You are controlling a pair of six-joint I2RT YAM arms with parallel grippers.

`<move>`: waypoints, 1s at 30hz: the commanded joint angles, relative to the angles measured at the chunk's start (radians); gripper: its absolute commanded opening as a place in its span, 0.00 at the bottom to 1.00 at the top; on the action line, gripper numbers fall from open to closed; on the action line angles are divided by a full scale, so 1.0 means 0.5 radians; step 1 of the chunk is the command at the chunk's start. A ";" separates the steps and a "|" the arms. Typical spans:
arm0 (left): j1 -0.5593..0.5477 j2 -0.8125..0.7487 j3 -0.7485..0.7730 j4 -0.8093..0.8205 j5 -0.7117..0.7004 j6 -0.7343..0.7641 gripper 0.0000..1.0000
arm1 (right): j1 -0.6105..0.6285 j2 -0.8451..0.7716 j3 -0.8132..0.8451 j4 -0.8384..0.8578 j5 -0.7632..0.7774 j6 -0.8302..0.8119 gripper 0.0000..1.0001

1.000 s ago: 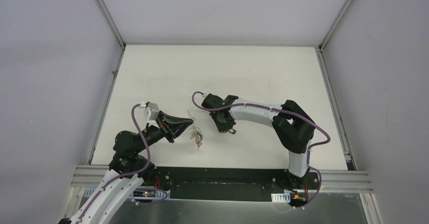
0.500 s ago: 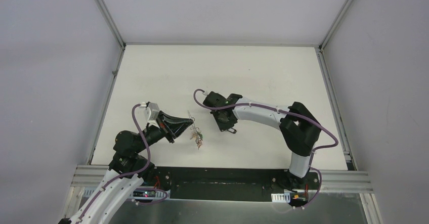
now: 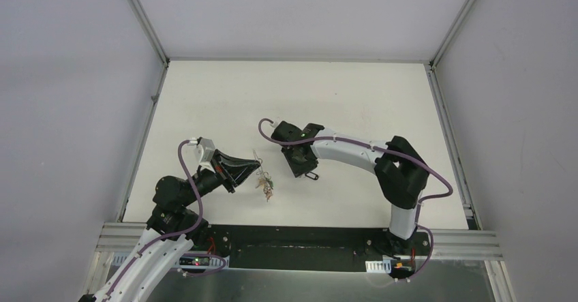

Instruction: Put the keys on the keyring

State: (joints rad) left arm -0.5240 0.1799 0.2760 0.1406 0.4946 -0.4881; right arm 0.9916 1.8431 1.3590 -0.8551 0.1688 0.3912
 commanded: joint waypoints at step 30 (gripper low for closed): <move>-0.011 -0.047 0.031 0.072 -0.066 -0.070 0.00 | 0.054 0.230 0.197 -0.090 0.215 -0.108 0.04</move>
State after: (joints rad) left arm -0.5240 0.1688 0.2760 0.1387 0.4767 -0.5098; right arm 1.0080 1.9873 1.4315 -0.8898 0.2481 0.3523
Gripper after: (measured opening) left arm 0.011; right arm 0.061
